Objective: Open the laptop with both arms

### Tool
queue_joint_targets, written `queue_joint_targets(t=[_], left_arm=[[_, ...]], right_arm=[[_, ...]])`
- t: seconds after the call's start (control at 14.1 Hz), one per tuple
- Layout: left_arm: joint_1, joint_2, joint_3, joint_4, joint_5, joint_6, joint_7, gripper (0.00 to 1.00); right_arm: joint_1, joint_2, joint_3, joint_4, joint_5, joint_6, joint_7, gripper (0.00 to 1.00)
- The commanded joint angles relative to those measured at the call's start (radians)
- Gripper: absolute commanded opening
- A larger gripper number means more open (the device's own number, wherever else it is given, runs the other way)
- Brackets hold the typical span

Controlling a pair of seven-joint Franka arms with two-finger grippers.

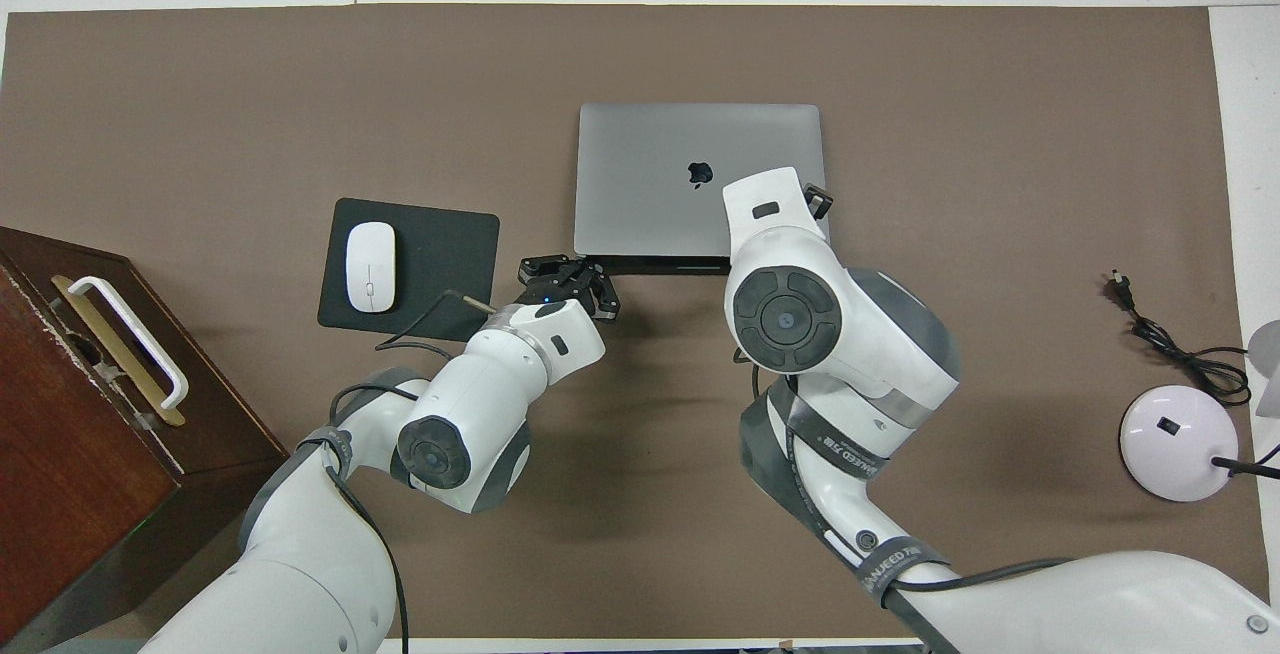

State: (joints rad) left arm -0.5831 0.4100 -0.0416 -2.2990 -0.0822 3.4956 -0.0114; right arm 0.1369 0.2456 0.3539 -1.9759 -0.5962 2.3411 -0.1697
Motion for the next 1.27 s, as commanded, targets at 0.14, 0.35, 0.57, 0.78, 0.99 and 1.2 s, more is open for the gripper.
queue_joint_targets(t=[0.14,0.35,0.57,0.78,0.99,1.2], left_arm=[[0.028,0.041,0.002,0.024,0.039,0.01,0.002,0.0],[0.028,0.043,0.002,0.024,0.039,0.01,0.002,0.0],[0.026,0.044,0.002,0.024,0.039,0.011,0.004,0.0],[0.026,0.049,0.002,0.024,0.039,0.011,0.004,0.0],[0.026,0.052,0.002,0.026,0.038,0.011,0.004,0.0],[0.026,0.061,0.002,0.026,0.038,0.011,0.004,0.0]], right_arm=[[0.024,0.031,0.004,-0.009,-0.027,0.067,0.029,1.0],[0.024,0.043,0.002,-0.009,-0.028,0.099,0.032,1.0],[0.024,0.075,0.002,-0.009,-0.115,0.107,0.042,1.0],[0.026,0.092,0.002,-0.005,-0.137,0.129,0.076,1.0],[0.024,0.095,0.002,-0.004,-0.143,0.136,0.078,1.0],[0.023,0.109,0.002,0.002,-0.158,0.141,0.079,1.0]])
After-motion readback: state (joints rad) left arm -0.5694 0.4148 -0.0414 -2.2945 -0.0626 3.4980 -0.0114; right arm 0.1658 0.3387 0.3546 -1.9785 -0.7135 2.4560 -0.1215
